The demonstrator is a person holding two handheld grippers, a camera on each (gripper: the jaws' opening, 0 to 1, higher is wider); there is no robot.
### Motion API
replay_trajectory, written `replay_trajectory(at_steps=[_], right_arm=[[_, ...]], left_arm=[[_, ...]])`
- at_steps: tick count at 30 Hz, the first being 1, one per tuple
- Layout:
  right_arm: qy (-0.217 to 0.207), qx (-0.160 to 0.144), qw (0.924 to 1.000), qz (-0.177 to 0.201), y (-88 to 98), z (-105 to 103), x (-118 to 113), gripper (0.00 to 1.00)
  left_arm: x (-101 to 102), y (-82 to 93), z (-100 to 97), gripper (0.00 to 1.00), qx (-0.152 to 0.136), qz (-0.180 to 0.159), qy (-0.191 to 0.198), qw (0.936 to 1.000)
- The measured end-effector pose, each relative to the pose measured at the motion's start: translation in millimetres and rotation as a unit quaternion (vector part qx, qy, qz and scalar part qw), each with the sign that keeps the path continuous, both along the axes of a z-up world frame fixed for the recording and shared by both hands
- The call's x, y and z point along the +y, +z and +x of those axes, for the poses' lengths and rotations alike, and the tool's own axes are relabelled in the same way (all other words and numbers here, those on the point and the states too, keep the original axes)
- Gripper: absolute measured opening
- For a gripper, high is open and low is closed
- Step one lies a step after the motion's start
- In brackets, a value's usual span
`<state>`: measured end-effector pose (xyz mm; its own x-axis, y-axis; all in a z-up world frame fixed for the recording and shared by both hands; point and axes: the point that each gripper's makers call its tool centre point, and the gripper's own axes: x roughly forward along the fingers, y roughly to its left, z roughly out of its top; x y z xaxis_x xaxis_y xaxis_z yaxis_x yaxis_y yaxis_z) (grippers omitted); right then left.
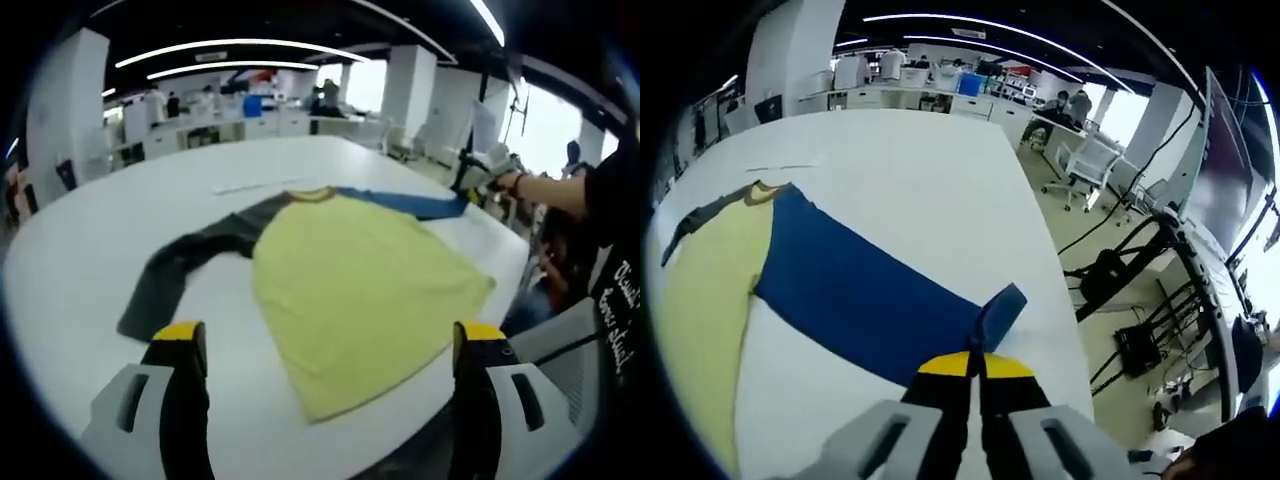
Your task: Fold the garment on the visible template until the final outline fits inside the template.
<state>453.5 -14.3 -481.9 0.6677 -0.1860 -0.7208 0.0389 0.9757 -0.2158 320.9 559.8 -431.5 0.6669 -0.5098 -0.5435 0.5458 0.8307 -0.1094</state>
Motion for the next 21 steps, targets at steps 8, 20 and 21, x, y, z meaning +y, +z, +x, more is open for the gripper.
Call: replay_trajectory(at_steps=[8, 20, 21], right_arm=[[0.017, -0.019, 0.9996, 0.012, 17.2, 12.5, 29.7, 0.00], [0.061, -0.029, 0.9977, 0.007, 34.7, 29.9, 70.3, 0.00], [0.062, -0.030, 0.9976, 0.011, 34.7, 35.3, 69.5, 0.00]], left_arm=[[1.1, 1.2, -0.8, 0.99, -0.002, -0.003, 0.001, 1.0000], [-0.2, 1.2, -2.3, 0.99, 0.002, -0.014, -0.003, 0.9999], [-0.9, 0.8, -2.4, 0.99, 0.003, -0.015, -0.004, 0.9999]])
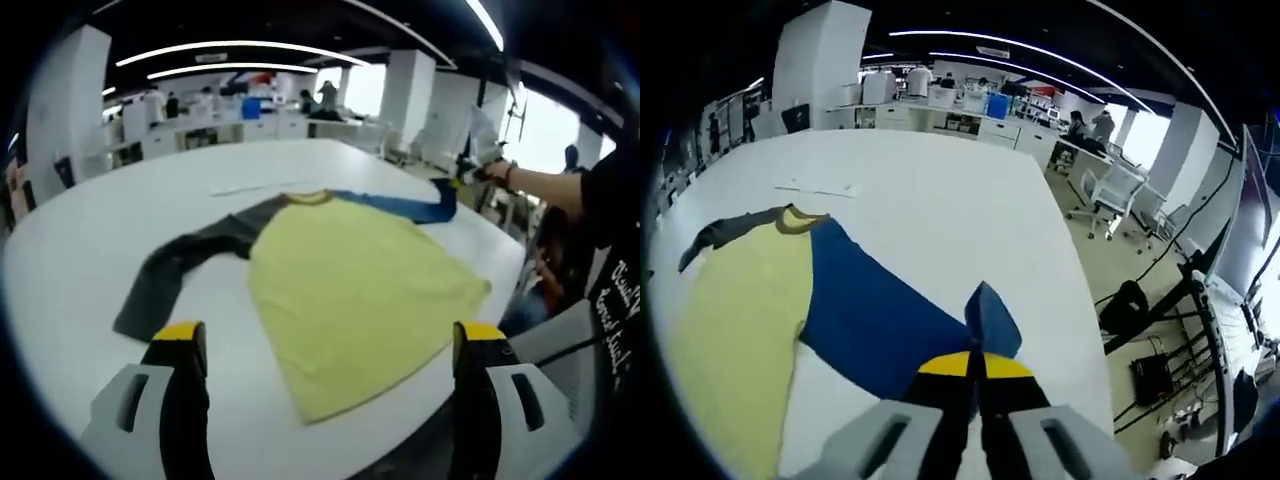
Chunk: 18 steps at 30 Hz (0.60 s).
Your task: Fold the garment on the visible template until the final outline fits inside the template.
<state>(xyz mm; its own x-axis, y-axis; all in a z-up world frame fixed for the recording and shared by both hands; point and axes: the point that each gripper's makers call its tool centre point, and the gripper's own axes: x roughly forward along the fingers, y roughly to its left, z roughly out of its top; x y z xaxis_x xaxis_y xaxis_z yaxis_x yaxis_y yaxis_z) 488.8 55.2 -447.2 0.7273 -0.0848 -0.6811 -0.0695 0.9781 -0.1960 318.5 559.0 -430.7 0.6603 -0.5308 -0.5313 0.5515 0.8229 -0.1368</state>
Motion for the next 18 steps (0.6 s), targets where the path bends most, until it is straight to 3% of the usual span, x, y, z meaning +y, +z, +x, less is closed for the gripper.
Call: replay_trajectory(at_steps=[8, 18], right_arm=[[0.006, -0.004, 0.9992, 0.039, 0.8, 11.9, 24.1, 0.00], [0.045, -0.011, 0.9971, 0.061, 6.4, 32.0, 65.0, 0.00]], left_arm=[[-9.7, -1.3, -3.9, 0.99, 0.006, -0.006, -0.019, 0.9998], [-12.0, -0.2, -5.1, 0.99, 0.008, -0.007, -0.027, 0.9996]])
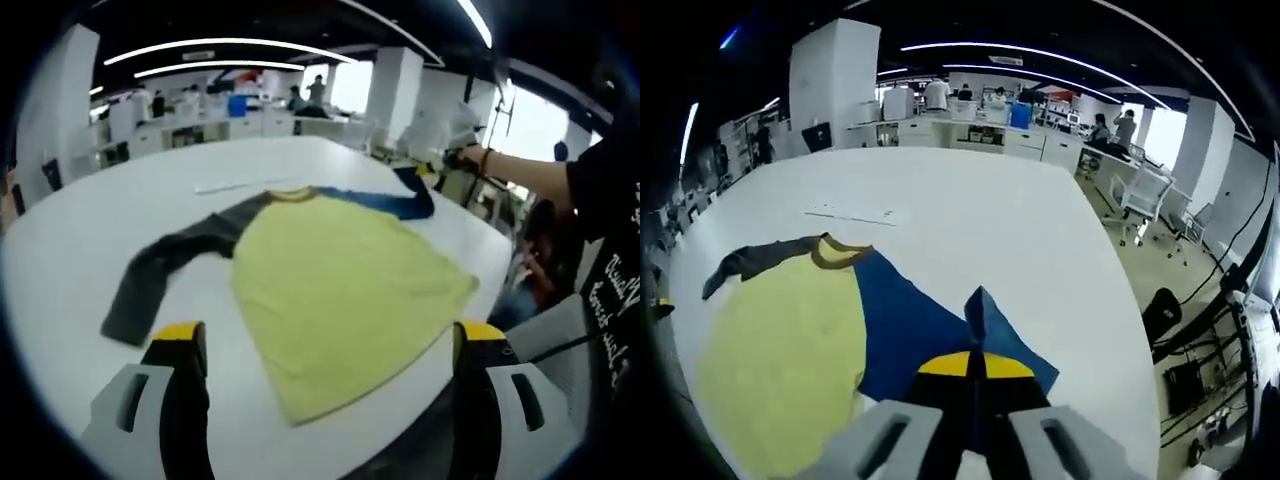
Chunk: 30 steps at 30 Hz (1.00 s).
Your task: Fold the garment on the visible template until the final outline fits inside the template.
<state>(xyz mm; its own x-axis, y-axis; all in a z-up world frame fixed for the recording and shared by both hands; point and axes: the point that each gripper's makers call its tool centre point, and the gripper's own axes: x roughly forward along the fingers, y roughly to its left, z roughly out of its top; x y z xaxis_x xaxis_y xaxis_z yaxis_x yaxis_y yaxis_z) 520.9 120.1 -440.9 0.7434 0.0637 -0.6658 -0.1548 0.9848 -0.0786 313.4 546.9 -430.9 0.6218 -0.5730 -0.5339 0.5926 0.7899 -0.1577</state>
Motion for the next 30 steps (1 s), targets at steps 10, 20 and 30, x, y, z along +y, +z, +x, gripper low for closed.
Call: replay_trajectory(at_steps=[10, 20, 30], right_arm=[[0.027, -0.005, 0.9994, 0.019, 6.1, 18.1, 44.4, 0.00], [0.060, -0.010, 0.9979, 0.023, 11.0, 27.2, 86.1, 0.00], [0.084, -0.012, 0.9958, 0.035, 13.2, 38.2, 121.9, 0.00]], left_arm=[[-0.3, 0.7, -2.2, 0.99, -0.001, 0.000, -0.009, 1.0000], [2.8, -0.2, -3.8, 0.99, -0.001, 0.001, -0.007, 1.0000], [4.1, 0.3, -2.8, 0.99, -0.001, 0.000, -0.006, 1.0000]])
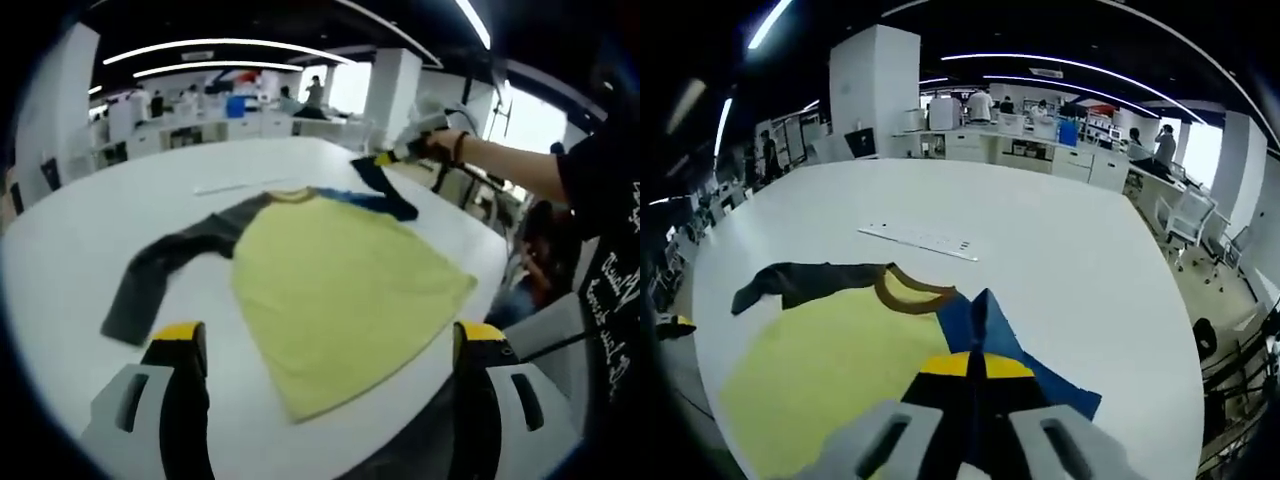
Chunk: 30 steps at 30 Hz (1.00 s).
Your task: Fold the garment on the visible template until the final outline fits inside the template.
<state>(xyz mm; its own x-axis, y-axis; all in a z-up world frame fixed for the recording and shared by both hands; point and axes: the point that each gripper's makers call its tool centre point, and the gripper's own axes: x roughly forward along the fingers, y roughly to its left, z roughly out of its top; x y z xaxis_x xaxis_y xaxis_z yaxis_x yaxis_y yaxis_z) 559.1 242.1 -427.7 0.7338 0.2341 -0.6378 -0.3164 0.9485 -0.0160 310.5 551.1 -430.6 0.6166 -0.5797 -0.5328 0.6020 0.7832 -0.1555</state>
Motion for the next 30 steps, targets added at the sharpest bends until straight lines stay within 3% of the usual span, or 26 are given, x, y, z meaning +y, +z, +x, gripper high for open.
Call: replay_trajectory(at_steps=[14, 30], right_arm=[[0.044, -0.005, 0.9989, 0.014, 3.4, 11.4, 63.8, 0.00], [0.084, -0.005, 0.9961, 0.029, 5.4, 15.8, 120.2, 0.00]], left_arm=[[2.0, -0.4, 0.0, 0.99, 0.002, 0.001, 0.001, 1.0000], [5.4, -5.1, 0.3, 0.99, 0.007, 0.003, 0.001, 1.0000]])
